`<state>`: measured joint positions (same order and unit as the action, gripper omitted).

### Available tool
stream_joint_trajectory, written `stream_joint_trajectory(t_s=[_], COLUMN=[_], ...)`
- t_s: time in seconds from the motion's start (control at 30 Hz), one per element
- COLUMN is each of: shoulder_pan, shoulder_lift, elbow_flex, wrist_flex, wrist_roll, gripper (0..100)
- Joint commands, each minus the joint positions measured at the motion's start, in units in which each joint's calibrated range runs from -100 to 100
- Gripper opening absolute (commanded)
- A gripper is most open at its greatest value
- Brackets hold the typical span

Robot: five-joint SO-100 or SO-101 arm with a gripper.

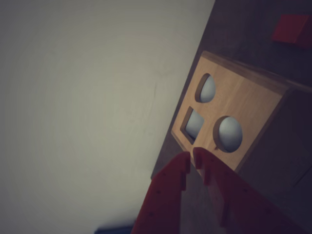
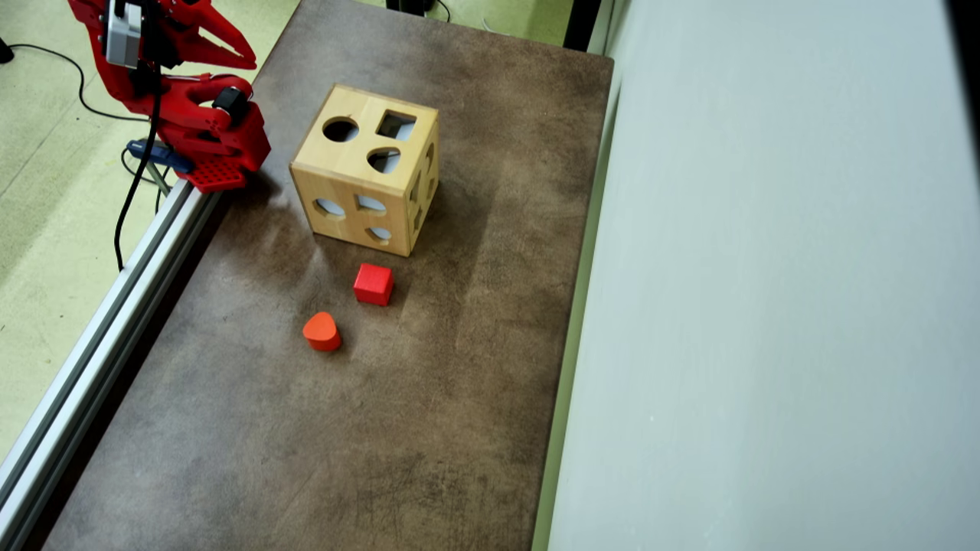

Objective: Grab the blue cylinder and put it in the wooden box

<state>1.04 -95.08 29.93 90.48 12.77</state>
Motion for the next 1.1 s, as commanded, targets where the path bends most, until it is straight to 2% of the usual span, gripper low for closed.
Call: stream_joint_trajectory(t_s=[0.0,0.8,1.07], shoulder_pan=[0.22,0.0,0.07], shoulder_lift=[0.01,-0.07,0.18], elbow_flex=[0.03,-1.04,-7.03], wrist_flex=[-0.05,-1.17,-1.09], wrist_roll=[0.39,-0.49,-9.91], gripper=[2,2,2])
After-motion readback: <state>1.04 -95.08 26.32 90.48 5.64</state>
